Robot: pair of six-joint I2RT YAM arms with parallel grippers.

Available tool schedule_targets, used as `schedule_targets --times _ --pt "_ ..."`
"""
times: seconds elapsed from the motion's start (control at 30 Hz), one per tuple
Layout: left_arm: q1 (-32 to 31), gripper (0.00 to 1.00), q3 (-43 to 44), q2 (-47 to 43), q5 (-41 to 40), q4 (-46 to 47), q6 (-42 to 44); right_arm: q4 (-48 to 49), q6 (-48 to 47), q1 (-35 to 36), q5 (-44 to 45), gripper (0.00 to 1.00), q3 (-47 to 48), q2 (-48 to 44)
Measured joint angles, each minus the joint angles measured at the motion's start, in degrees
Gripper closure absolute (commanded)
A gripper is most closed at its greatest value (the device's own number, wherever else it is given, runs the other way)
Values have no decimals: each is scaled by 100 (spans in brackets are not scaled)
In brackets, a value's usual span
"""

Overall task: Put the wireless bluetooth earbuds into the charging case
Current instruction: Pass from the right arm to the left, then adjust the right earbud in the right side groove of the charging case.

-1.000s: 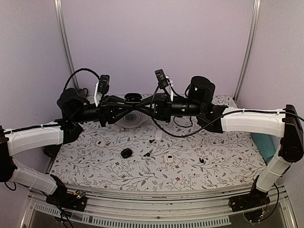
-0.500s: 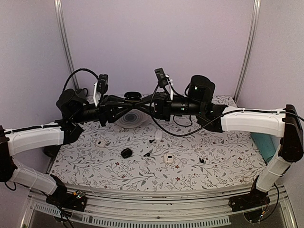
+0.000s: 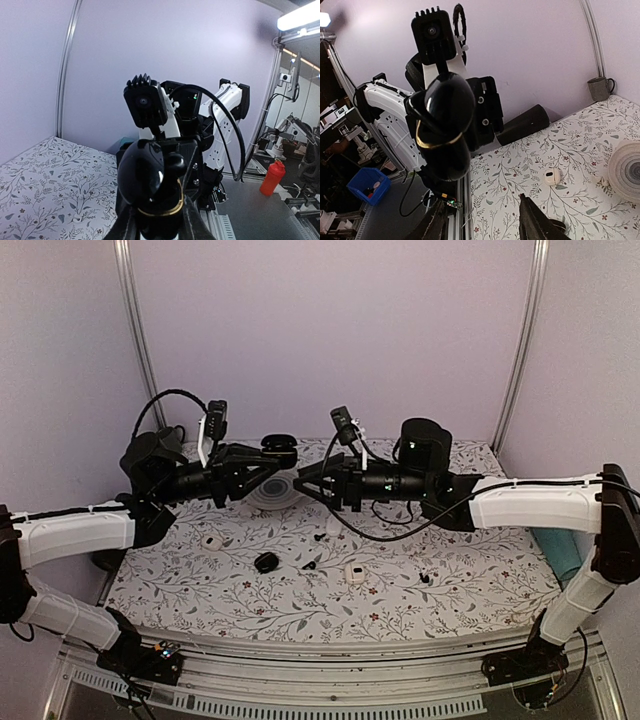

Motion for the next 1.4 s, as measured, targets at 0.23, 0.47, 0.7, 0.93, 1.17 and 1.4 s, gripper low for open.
schedule_targets --times 0.23,0.47,0.7,0.93,1.17,1.4 --pt "26 100 -133 -2 -146 13 105 -264 -22 0 195 50 -201 -505" --pt "35 100 -249 -2 -275 15 247 -634 -37 7 516 39 -201 -916" --pt "44 100 -374 -4 -365 39 282 -1292 -35 -7 1281 24 -192 -1193" --pt "48 100 -374 -13 -365 52 326 -2096 -2 -2 1547 28 387 -1126" --pt "55 100 -374 -22 -363 46 426 -2629 83 328 1703 39 1357 -743" --pt "59 100 -374 -24 -363 44 525 -3152 214 433 1751 42 1832 -400"
